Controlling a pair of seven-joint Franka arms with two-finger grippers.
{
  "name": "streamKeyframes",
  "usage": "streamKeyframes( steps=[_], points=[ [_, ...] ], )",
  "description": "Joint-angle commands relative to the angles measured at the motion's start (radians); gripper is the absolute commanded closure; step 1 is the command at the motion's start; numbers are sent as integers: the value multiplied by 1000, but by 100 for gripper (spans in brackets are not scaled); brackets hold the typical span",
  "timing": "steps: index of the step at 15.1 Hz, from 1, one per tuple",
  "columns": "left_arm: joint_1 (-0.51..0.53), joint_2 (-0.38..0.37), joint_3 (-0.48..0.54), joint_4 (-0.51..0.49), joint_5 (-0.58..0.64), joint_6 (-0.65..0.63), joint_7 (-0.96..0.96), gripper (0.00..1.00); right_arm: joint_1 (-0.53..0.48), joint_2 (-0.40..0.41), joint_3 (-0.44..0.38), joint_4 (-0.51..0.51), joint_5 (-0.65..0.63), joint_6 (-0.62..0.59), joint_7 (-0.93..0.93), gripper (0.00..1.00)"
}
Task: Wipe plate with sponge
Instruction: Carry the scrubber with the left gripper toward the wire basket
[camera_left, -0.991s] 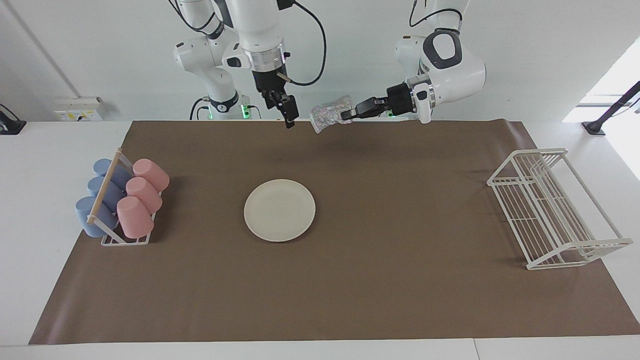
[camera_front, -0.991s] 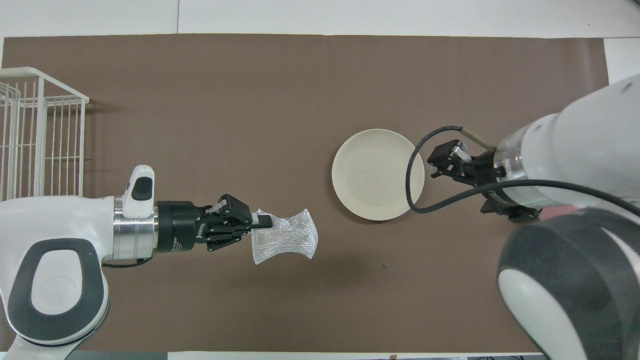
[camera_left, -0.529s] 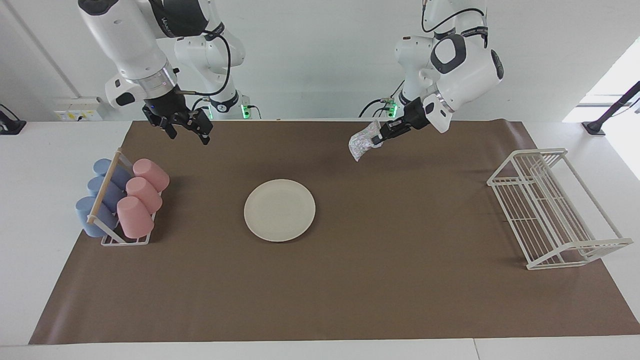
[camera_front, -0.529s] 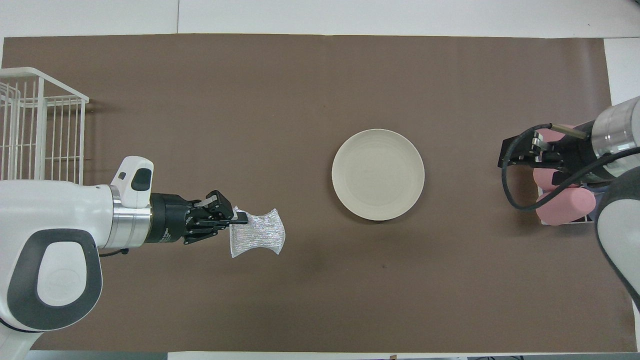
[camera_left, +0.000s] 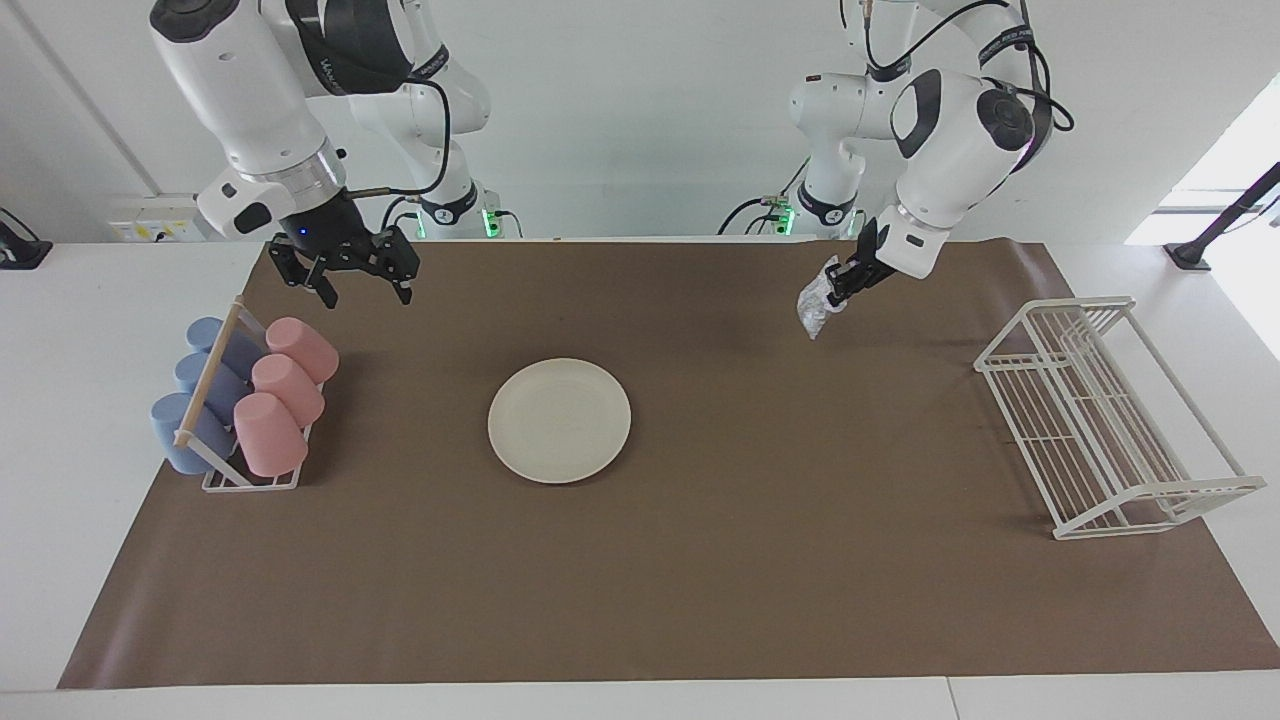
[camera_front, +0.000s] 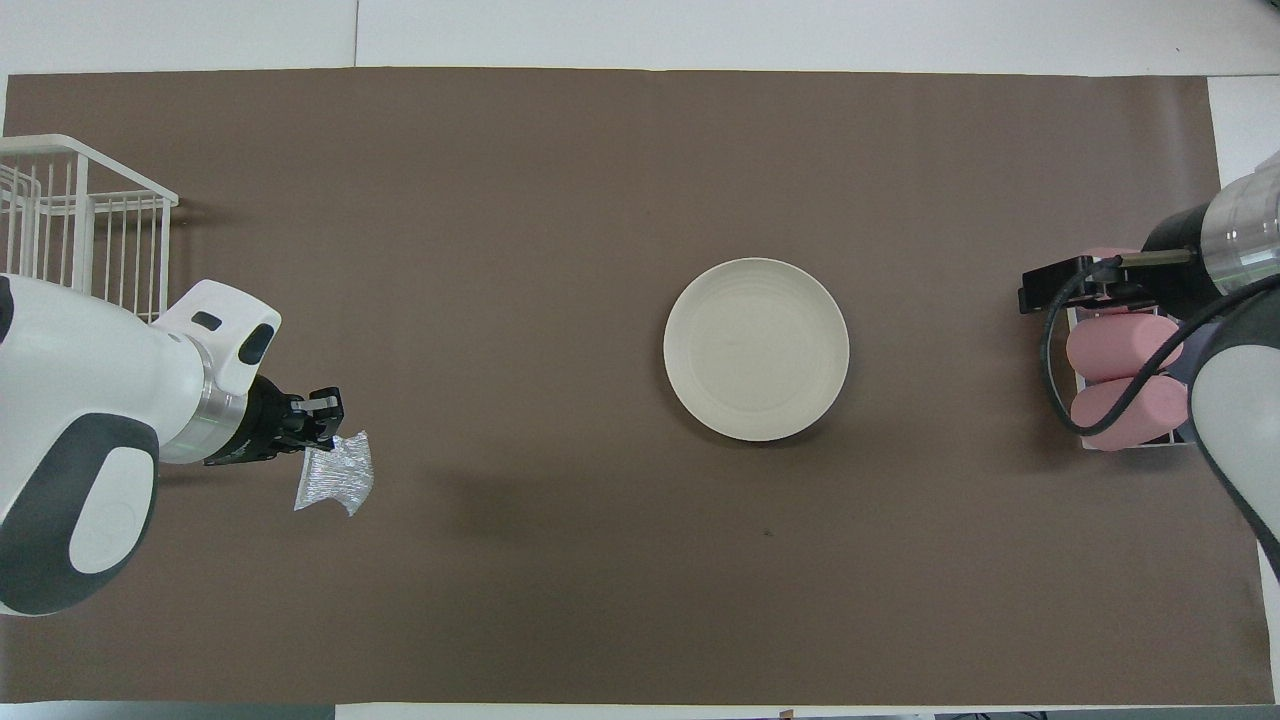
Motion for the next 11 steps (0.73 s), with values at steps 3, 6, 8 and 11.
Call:
streamKeyframes(
  steps=[3,6,8,11],
  points=[
    [-13,135,-10,271,298,-267,-15,100,10,13,-38,37,-18,-76,-59,0],
    [-73,184,-10,299,533,-320,-17,100,8,5,-39,29,-18,-81,-48,0],
    [-79,213,-10,300,694,-323,-17,100,-1,3,-41,29,-18,-84,-16,0],
    [-78,256,-10,314,894,-323,-15,100,-19,5,-41,43,-18,-113,7,0]
  ],
)
